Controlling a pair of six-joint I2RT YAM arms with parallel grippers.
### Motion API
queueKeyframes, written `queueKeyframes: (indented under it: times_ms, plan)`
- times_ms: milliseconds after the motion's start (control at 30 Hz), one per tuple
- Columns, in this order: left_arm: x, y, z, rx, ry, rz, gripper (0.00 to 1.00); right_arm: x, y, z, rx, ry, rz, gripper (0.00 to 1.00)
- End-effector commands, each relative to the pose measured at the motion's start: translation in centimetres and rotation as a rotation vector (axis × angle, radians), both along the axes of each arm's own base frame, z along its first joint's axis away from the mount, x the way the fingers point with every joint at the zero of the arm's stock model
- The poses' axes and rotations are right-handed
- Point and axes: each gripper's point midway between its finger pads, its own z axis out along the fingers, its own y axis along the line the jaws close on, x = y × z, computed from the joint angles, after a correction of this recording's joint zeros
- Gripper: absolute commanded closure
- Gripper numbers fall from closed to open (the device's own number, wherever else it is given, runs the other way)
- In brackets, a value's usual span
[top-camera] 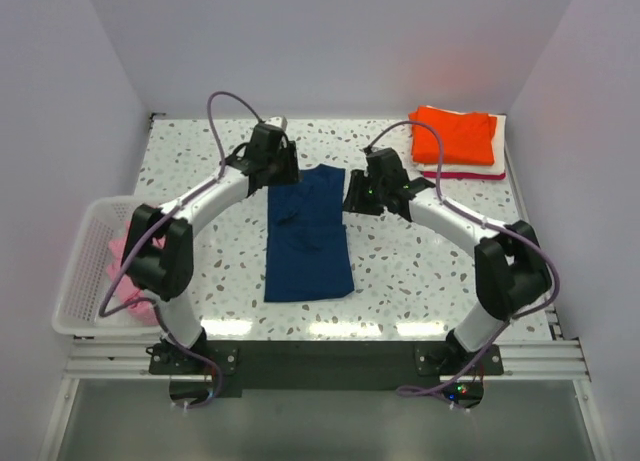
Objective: Fold and stack the t-shirts
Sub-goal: Fold the tshirt
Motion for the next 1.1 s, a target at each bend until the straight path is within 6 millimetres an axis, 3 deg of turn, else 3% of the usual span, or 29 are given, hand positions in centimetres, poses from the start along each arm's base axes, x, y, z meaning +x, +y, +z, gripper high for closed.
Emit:
queueKeyframes:
  times_ms: [0,167,467,700,967,1067]
  plan:
    - [4.0,0.4,-0.7,0.147,-0.061,-0.025,0.45,2.3,2.0,1.2,0.076,-0.049,0.011,0.57]
    - [5.3,0.1,-3.6,0.196,-0.028,-0.050,0.46,4.0,2.9,-0.2,0.086,-0.037,0.005,0.60]
    - [4.8,-2.4,-4.6,0.235,-0.067,-0.120,0.48,5.1,3.5,-2.9,0.077,0.002,-0.009,0.65]
    - [5.3,-3.1,-6.7,0.334,-0.060,-0.122,0.48,4.9,3.0,-3.1,0.084,0.007,-0.022,0.66]
    - [6.6,-3.4,-7.6,0.359,-0.065,-0.108,0.49,4.6,2.7,-3.3,0.083,0.010,-0.024,0.66]
    - [6.8,-3.1,-7.7,0.374,-0.068,-0.091,0.54,4.5,2.7,-3.4,0.085,0.015,-0.022,0.66]
